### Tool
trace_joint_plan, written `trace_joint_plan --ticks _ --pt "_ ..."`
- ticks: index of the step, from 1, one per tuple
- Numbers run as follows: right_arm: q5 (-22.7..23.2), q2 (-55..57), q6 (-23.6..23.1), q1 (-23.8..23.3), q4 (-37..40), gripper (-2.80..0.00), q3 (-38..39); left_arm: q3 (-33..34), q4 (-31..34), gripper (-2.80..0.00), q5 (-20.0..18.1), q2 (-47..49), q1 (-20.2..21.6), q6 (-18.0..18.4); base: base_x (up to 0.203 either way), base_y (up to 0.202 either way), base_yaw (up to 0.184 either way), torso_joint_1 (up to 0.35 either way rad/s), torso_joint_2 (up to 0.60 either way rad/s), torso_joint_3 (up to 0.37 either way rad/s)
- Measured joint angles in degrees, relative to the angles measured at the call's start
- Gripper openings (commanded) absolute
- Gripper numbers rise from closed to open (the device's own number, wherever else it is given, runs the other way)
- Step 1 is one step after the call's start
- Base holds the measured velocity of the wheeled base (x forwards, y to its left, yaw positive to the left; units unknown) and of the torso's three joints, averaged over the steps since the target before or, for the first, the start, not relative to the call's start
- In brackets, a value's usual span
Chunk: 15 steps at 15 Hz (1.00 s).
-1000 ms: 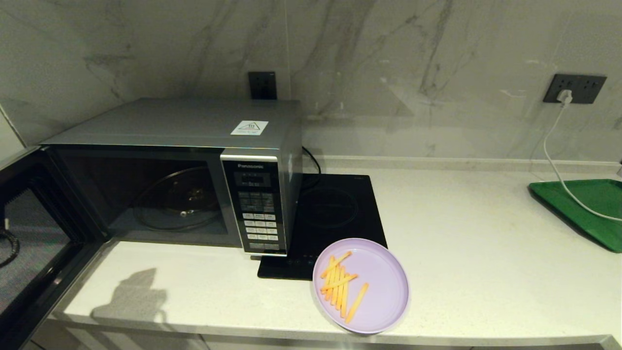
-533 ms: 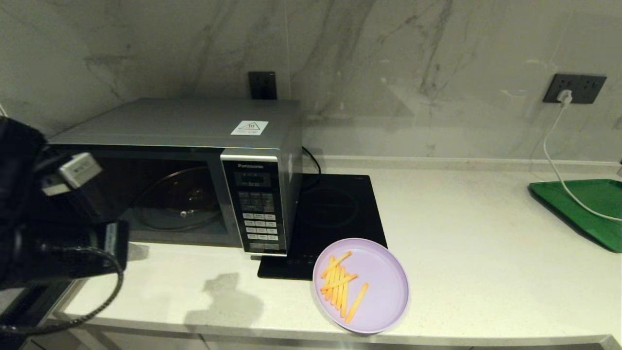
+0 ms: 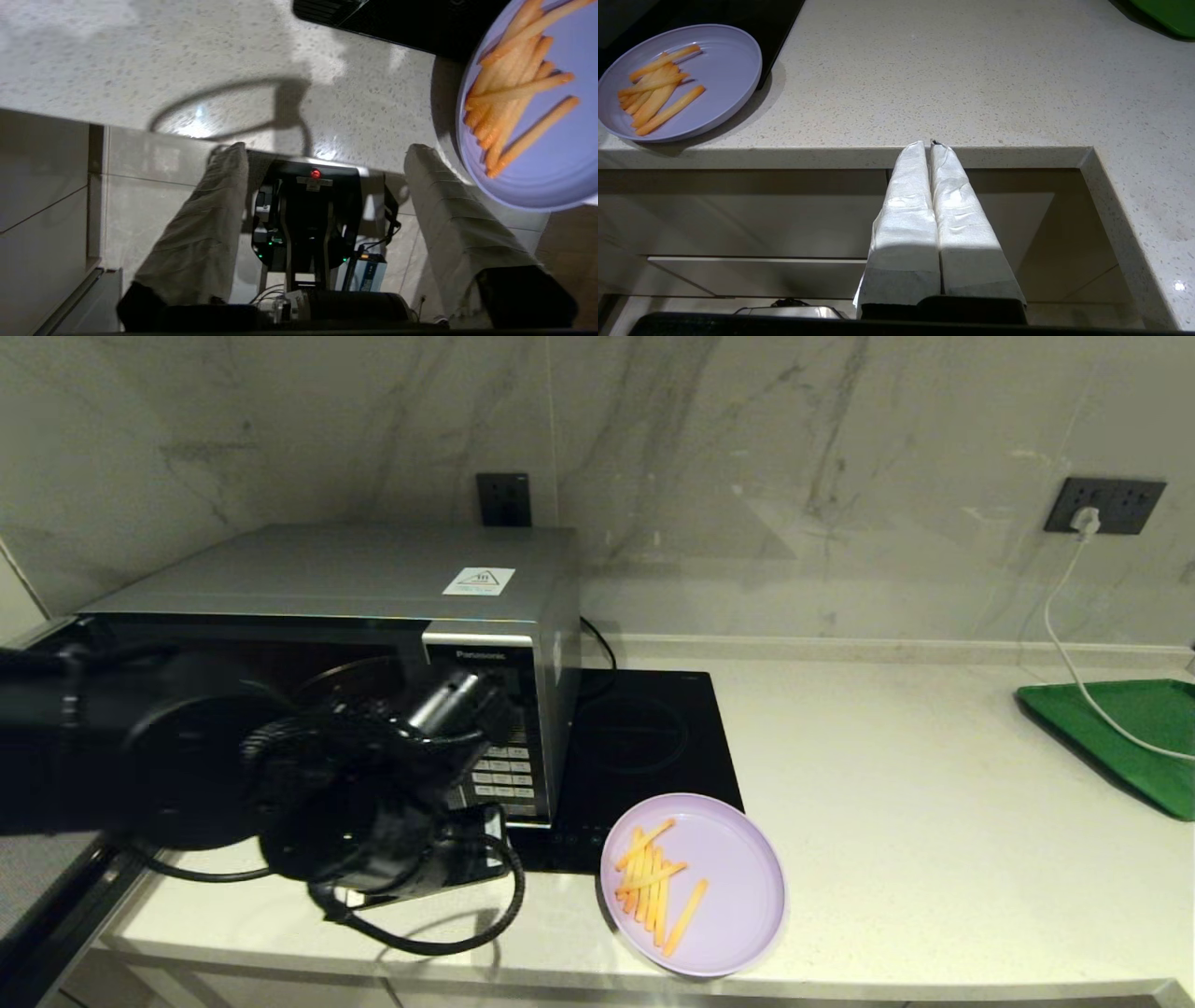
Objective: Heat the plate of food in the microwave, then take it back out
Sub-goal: Put the plate in the microwave oven
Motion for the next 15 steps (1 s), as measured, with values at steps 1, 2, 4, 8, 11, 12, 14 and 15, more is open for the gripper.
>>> trace_joint_plan --ticks 1,2,4,8,11,12,14,15 --pt "0.0 0.0 0.0 0.0 0.0 -2.80 0.0 -2.1 -0.1 0.00 0.3 2.9 -0.4 -0.2 0.000 0.000 0.000 0.000 0.00 0.000" --pt "0.0 0.0 0.0 0.0 0.0 -2.80 0.0 -4.4 -0.1 0.00 0.5 5.9 -0.8 -0.3 0.000 0.000 0.000 0.000 0.00 0.000" --pt "0.0 0.0 0.0 0.0 0.0 -2.80 0.0 -8.9 -0.1 0.00 0.7 11.1 -1.1 -0.3 0.000 0.000 0.000 0.000 0.00 0.000" --pt "0.0 0.0 0.0 0.0 0.0 -2.80 0.0 -16.6 0.3 0.00 1.2 18.3 -1.4 0.4 0.000 0.000 0.000 0.000 0.00 0.000" --pt "0.0 0.0 0.0 0.0 0.0 -2.80 0.0 -18.2 0.4 0.00 4.9 21.8 -2.0 1.6 0.000 0.000 0.000 0.000 0.00 0.000" --pt "0.0 0.0 0.0 0.0 0.0 -2.80 0.0 -18.4 0.3 0.00 5.9 22.7 -2.4 1.8 0.000 0.000 0.000 0.000 0.00 0.000" --pt "0.0 0.0 0.0 0.0 0.0 -2.80 0.0 -18.5 0.3 0.00 6.1 23.9 -2.6 2.4 0.000 0.000 0.000 0.000 0.00 0.000" --pt "0.0 0.0 0.0 0.0 0.0 -2.80 0.0 -18.5 0.3 0.00 6.1 24.4 -2.7 2.5 0.000 0.000 0.000 0.000 0.00 0.000"
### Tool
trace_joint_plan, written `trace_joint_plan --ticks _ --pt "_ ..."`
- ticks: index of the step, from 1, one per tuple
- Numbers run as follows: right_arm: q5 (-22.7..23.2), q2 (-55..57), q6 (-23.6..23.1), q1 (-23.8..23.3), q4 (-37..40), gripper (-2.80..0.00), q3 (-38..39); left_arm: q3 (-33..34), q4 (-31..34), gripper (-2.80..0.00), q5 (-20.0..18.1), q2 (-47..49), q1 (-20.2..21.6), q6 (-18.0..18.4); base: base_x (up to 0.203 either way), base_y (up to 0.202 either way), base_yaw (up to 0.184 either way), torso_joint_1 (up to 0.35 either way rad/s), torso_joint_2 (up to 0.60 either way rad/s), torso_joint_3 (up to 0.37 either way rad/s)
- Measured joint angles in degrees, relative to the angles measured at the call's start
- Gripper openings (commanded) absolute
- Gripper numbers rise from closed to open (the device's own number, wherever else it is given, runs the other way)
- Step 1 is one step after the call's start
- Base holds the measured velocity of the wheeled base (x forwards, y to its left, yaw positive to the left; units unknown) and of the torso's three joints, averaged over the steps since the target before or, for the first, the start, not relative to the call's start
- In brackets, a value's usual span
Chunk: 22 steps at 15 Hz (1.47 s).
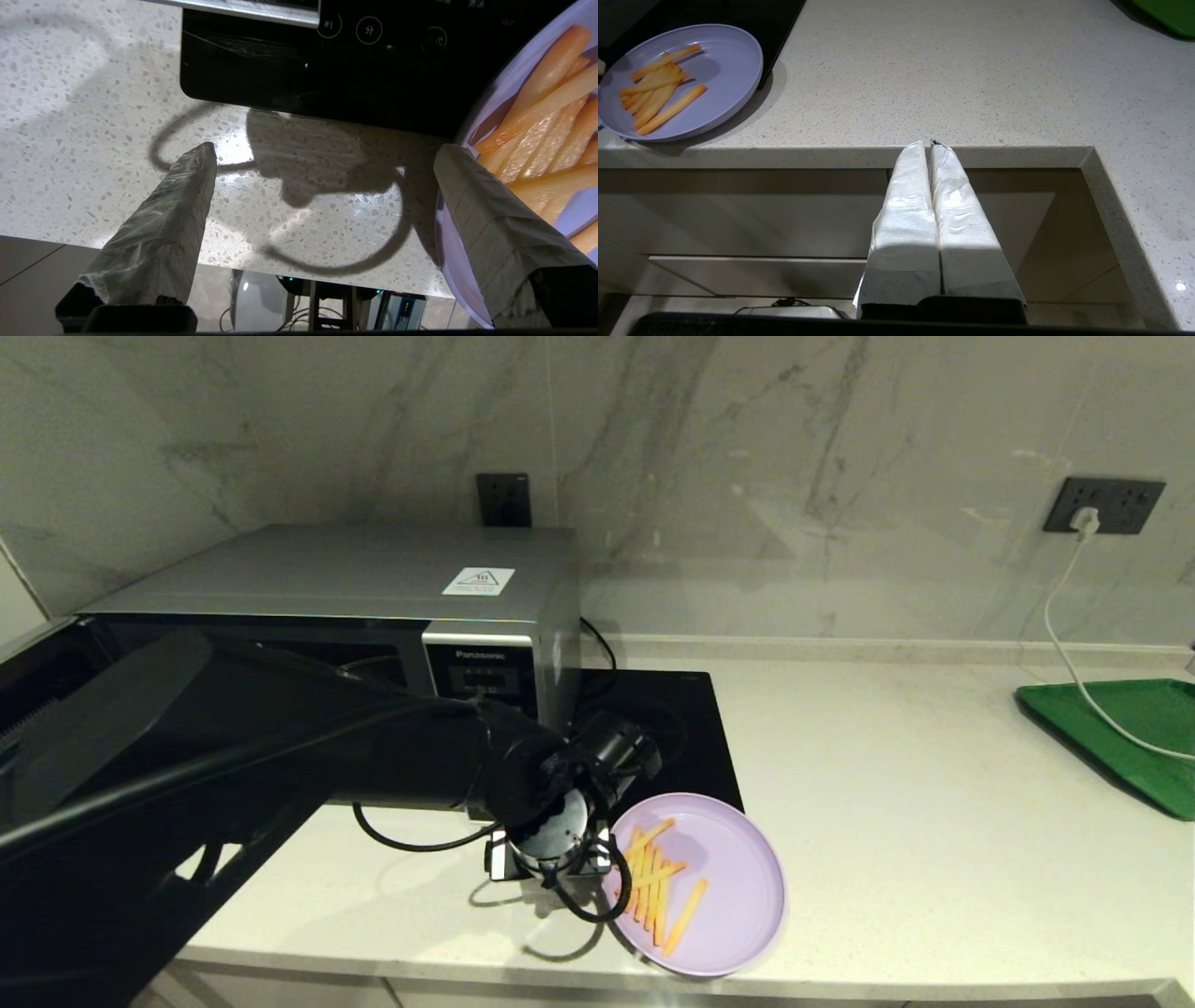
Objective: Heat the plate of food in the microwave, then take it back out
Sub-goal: Put the plate in the microwave oven
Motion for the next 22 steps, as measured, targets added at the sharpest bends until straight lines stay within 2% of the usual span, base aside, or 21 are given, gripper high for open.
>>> trace_joint_plan --ticks 6,10,14,22 --pt "0.0 0.0 0.0 0.0 0.0 -2.80 0.0 0.1 0.3 0.00 0.0 0.1 -1.5 -0.2 0.000 0.000 0.000 0.000 0.00 0.000" --pt "0.0 0.0 0.0 0.0 0.0 -2.80 0.0 0.6 3.6 0.00 -0.2 -2.7 -2.0 -0.6 0.000 0.000 0.000 0.000 0.00 0.000" --pt "0.0 0.0 0.0 0.0 0.0 -2.80 0.0 1.8 3.9 0.00 -0.6 -4.3 -2.8 -0.4 0.000 0.000 0.000 0.000 0.00 0.000" --pt "0.0 0.0 0.0 0.0 0.0 -2.80 0.0 1.2 3.5 0.00 -3.4 -2.8 -5.4 -0.2 0.000 0.000 0.000 0.000 0.00 0.000"
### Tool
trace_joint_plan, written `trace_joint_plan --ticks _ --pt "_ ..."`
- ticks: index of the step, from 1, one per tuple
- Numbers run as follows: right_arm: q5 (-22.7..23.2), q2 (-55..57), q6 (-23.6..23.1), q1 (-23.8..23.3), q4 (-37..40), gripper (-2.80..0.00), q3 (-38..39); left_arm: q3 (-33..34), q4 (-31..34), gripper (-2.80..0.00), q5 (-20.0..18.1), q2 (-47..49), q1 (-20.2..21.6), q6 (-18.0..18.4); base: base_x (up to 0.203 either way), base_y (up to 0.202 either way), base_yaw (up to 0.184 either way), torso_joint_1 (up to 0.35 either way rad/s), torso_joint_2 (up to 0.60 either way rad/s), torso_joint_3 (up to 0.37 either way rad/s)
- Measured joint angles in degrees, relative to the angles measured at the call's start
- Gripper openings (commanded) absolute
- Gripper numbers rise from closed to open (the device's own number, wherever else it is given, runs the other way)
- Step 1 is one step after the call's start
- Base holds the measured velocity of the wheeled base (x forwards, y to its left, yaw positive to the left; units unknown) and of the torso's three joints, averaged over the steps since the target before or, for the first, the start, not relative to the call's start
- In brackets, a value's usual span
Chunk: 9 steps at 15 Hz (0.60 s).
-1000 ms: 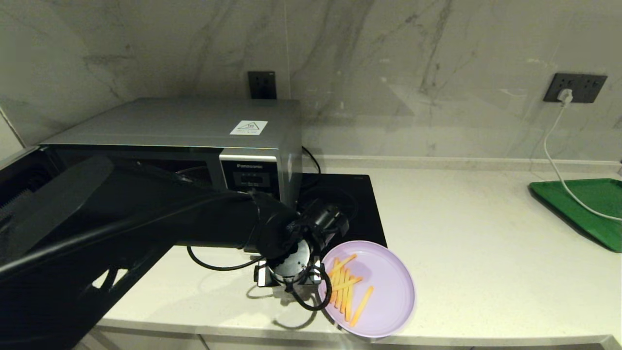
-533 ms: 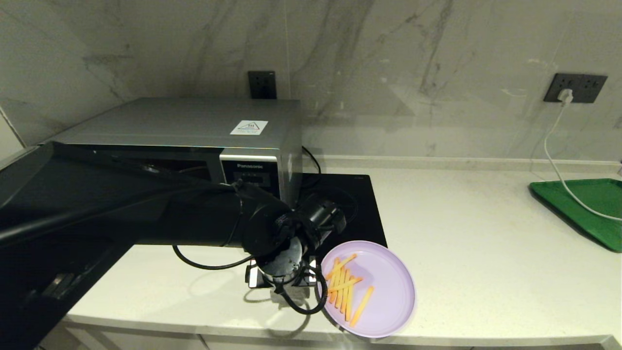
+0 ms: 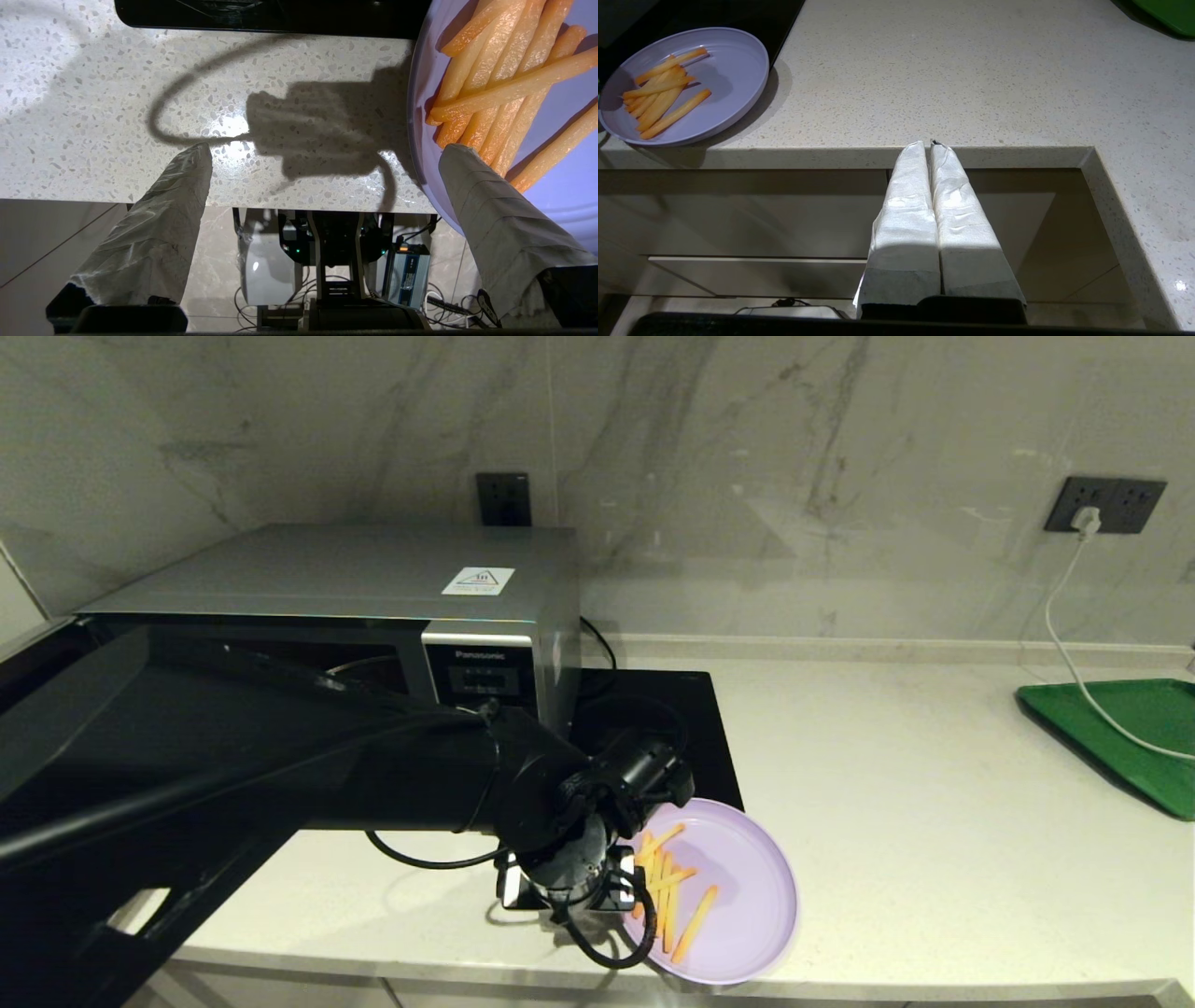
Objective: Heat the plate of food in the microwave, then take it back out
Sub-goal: Put the plate in the microwave oven
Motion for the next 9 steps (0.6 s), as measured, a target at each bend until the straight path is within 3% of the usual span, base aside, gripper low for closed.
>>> trace_joint_plan --ticks 9 --pt "0.0 0.0 0.0 0.0 0.0 -2.80 0.0 -0.9 -0.2 0.00 -0.1 2.3 -0.1 1.0 0.000 0.000 0.000 0.000 0.00 0.000"
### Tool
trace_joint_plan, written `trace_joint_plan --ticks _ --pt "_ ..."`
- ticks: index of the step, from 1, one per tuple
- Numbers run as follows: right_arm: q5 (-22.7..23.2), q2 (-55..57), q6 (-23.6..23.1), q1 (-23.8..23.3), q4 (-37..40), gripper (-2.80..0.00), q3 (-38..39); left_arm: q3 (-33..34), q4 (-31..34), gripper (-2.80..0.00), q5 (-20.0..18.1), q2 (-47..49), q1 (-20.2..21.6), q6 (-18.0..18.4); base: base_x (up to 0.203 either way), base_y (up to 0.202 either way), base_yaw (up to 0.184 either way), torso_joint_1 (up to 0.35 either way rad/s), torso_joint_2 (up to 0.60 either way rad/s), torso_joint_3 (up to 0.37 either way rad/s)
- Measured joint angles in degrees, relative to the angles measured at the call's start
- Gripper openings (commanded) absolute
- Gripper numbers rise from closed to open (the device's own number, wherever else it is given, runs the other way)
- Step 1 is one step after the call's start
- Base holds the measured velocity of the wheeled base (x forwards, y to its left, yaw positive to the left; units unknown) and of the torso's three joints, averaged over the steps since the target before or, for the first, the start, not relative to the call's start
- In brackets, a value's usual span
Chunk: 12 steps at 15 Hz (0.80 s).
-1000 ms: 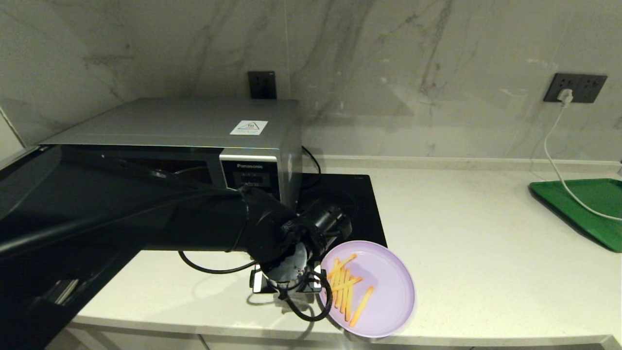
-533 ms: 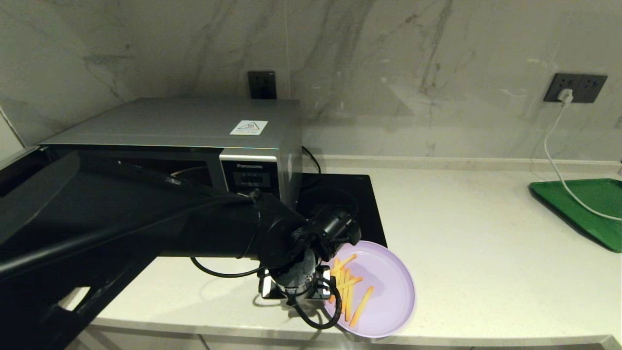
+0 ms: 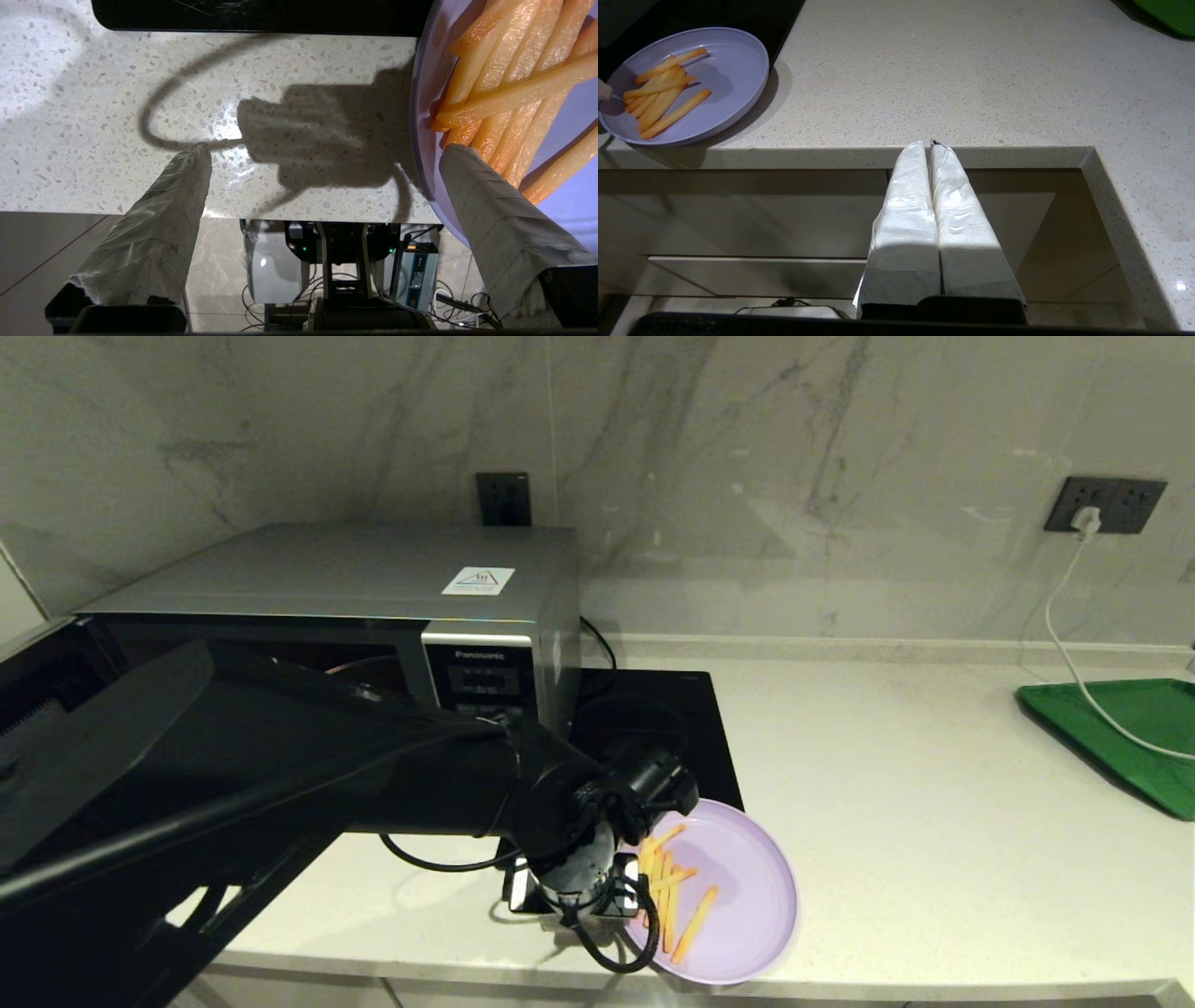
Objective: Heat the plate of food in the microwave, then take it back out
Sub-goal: Put the plate in the microwave oven
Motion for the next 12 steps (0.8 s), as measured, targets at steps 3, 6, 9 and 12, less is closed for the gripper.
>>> trace_joint_plan --ticks 3,6,9,12 --pt "0.0 0.0 0.0 0.0 0.0 -2.80 0.0 -0.6 0.0 0.00 -0.1 0.7 0.0 -0.1 0.000 0.000 0.000 0.000 0.00 0.000" --pt "0.0 0.0 0.0 0.0 0.0 -2.80 0.0 -0.8 -0.2 0.00 -0.1 1.3 0.1 -0.1 0.000 0.000 0.000 0.000 0.00 0.000" --pt "0.0 0.0 0.0 0.0 0.0 -2.80 0.0 -1.0 -0.5 0.00 0.9 1.9 0.4 0.0 0.000 0.000 0.000 0.000 0.00 0.000" --pt "0.0 0.0 0.0 0.0 0.0 -2.80 0.0 -1.2 -0.6 0.00 4.1 2.7 1.0 0.4 0.000 0.000 0.000 0.000 0.00 0.000"
